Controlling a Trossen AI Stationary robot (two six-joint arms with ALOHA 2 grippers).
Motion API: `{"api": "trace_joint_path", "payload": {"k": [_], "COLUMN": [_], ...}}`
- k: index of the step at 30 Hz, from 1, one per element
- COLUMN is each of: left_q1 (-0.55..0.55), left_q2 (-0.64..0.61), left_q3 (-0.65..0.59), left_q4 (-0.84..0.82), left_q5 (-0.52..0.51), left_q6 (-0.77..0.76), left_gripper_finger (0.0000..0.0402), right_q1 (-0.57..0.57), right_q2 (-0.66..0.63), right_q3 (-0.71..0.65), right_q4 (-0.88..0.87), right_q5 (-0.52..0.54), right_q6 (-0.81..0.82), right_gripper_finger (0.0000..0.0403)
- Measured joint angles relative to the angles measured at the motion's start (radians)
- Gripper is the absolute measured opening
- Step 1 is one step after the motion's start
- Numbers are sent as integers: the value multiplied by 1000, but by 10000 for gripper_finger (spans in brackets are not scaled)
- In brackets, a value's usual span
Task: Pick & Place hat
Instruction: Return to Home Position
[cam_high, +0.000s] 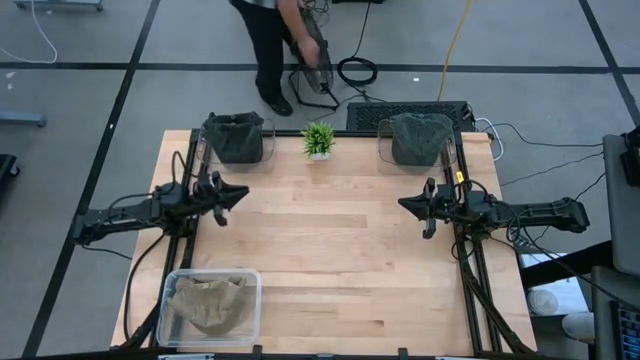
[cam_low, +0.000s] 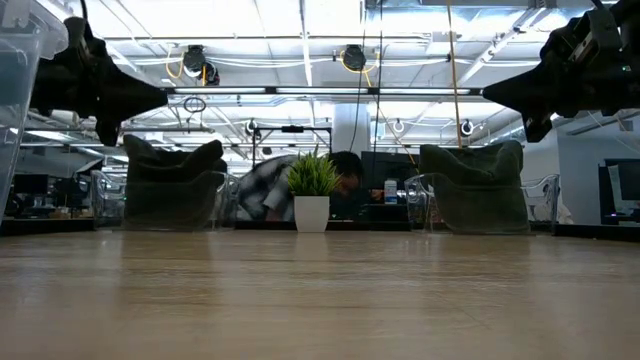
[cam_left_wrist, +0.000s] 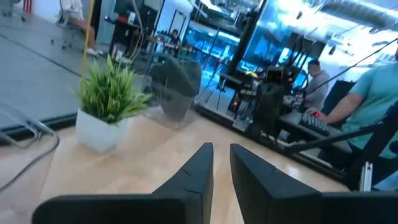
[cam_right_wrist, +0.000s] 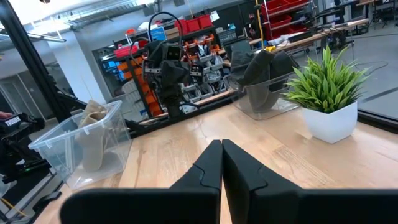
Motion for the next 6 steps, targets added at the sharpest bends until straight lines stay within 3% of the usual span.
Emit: {"api": "trace_joint_path", "payload": {"k": [6], "left_q1": [-24], "left_q2": [-1], "left_q3": [-4], "left_q4": [48], "left_q5": [-2], "left_q6": [1], "left_gripper_finger": [63], "right_q1": [0], "right_q2": [0], "right_q3": [0], "right_q4": [1], "right_q5": [0], "right_q6": [0], "right_gripper_finger": [0]}}
